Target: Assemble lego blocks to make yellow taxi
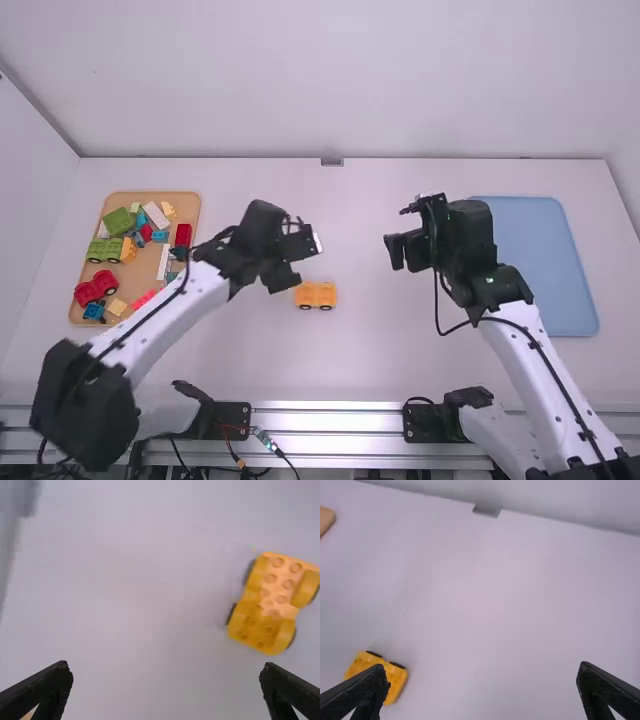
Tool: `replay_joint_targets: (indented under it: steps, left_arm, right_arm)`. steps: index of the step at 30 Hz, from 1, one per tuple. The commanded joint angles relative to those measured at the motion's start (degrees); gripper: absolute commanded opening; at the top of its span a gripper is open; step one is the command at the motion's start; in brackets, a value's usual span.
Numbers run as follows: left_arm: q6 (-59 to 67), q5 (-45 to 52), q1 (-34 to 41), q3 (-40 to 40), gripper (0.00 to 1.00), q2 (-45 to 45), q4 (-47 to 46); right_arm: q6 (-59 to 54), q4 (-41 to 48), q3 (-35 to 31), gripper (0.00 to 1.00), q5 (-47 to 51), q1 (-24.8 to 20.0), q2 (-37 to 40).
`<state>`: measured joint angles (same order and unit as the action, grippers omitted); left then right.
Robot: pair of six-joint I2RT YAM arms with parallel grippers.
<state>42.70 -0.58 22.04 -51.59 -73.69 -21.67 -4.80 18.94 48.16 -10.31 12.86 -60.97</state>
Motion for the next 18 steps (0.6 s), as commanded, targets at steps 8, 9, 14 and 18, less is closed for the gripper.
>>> replay_joint_targets:
  steps: [8, 9, 14, 18]
  left_arm:
    - [-23.45, -1.9, -20.37, 9.94, 0.99, 13.86, 4.83]
    - [-25.55, -1.92, -21.66, 9.81, 0.99, 14.1, 4.81]
    - [-41.53, -2.16, -30.71, 8.33, 0.99, 12.41, 4.39]
    - [-52.76, -7.52, -35.36, 7.17, 0.99, 10.01, 2.16]
  right_arm:
    - [-5.75, -9.65, -11.54, 0.99, -0.05, 4.66, 6.77]
    - [-5.77, -9.8, -11.54, 0.99, -0.09, 5.18, 6.88]
    - [-5.79, -9.63, -10.49, 0.99, -0.09, 7.87, 6.03]
    - [-5.73, -9.5, -9.27, 0.99, -0.09, 9.07, 4.91]
